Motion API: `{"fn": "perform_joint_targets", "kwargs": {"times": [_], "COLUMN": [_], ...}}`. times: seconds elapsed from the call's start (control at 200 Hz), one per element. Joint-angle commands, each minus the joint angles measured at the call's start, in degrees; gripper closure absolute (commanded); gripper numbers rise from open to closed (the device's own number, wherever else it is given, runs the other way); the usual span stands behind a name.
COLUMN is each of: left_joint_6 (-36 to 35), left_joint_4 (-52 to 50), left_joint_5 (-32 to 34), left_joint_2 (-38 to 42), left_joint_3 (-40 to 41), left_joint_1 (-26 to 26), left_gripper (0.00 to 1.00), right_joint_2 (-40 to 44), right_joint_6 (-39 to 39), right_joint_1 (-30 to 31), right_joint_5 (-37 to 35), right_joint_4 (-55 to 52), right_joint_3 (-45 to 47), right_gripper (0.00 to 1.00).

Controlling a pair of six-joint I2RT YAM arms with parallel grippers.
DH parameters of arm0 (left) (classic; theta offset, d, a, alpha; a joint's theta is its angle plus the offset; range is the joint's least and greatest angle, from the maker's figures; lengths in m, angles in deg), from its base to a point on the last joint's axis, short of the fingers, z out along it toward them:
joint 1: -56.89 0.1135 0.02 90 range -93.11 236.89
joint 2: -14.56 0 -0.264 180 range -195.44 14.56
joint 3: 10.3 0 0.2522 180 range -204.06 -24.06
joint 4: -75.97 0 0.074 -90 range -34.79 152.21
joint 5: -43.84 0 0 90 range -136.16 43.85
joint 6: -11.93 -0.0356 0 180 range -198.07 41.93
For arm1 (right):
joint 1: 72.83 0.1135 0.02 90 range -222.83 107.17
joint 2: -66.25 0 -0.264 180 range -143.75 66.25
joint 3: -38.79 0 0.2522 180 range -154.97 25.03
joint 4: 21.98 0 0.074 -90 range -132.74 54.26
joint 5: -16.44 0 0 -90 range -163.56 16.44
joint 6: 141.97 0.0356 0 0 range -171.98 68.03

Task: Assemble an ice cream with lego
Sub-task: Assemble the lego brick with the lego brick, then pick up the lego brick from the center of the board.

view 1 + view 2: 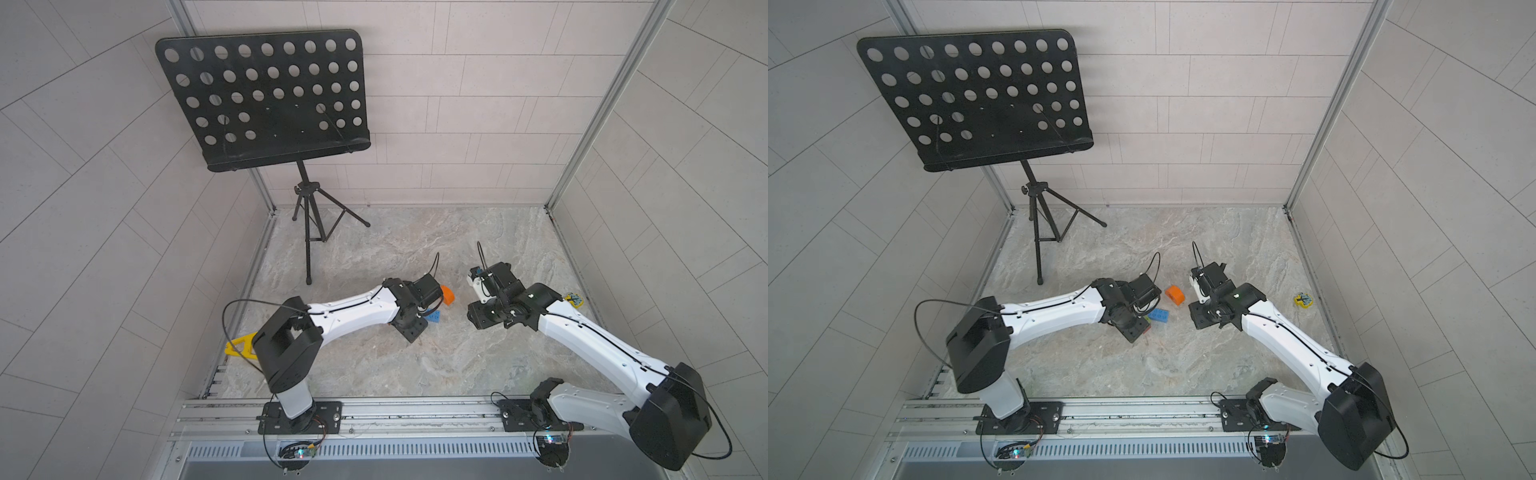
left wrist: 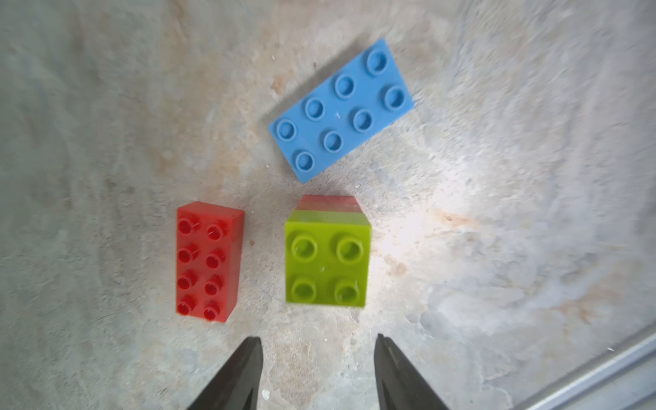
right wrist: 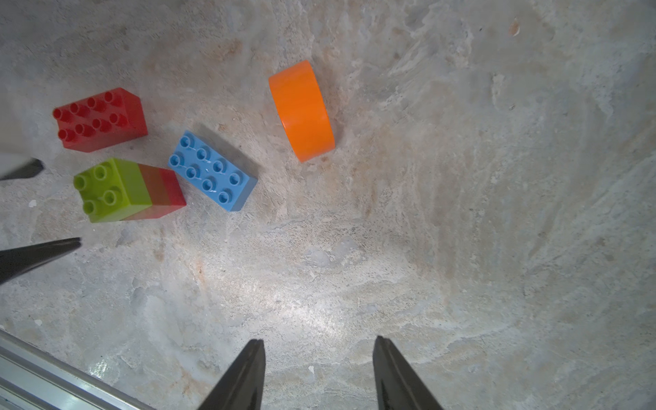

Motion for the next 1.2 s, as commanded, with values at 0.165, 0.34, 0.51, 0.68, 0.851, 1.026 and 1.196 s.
{"fn": "perform_joint_targets", "kwargs": {"times": [0.165,0.34,0.51,0.68,0.851,1.026,1.196], "left_joint_6": [5.73,8.45,9.2,10.11,10.26,10.25,10.26], "left_joint_4": [7.07,11.93,12.76,12.79,12.93,12.73,12.67], "left_joint_5": [-0.61,-0.21,0.85,3.86,4.57,4.56,4.79], "left_joint_2": [15.48,20.72,23.76,26.73,28.16,28.47,28.23], "left_joint_3": [8.76,14.05,16.21,17.35,17.99,18.17,18.32], "left_joint_1": [0.05,0.09,0.35,0.62,0.98,1.15,1.15], "left_gripper": [0.37,0.37,0.37,0.37,0.36,0.36,0.36], "right_joint_2": [-10.77,-21.97,-29.87,-32.88,-35.36,-37.53,-39.31], "right_joint_6": [-7.53,-14.78,-19.69,-21.9,-23.56,-24.47,-24.91], "right_joint_1": [6.01,12.61,14.78,14.82,14.82,14.65,14.29], "right_joint_5": [-4.44,-5.74,-7.59,-7.55,-5.73,-4.94,-4.35], "right_joint_4": [-1.0,0.79,0.92,0.94,0.75,0.84,0.99], "right_joint_3": [-9.21,-15.22,-19.33,-21.5,-22.76,-23.44,-23.8], "right_gripper": [0.43,0.44,0.45,0.45,0.45,0.45,0.45]}}
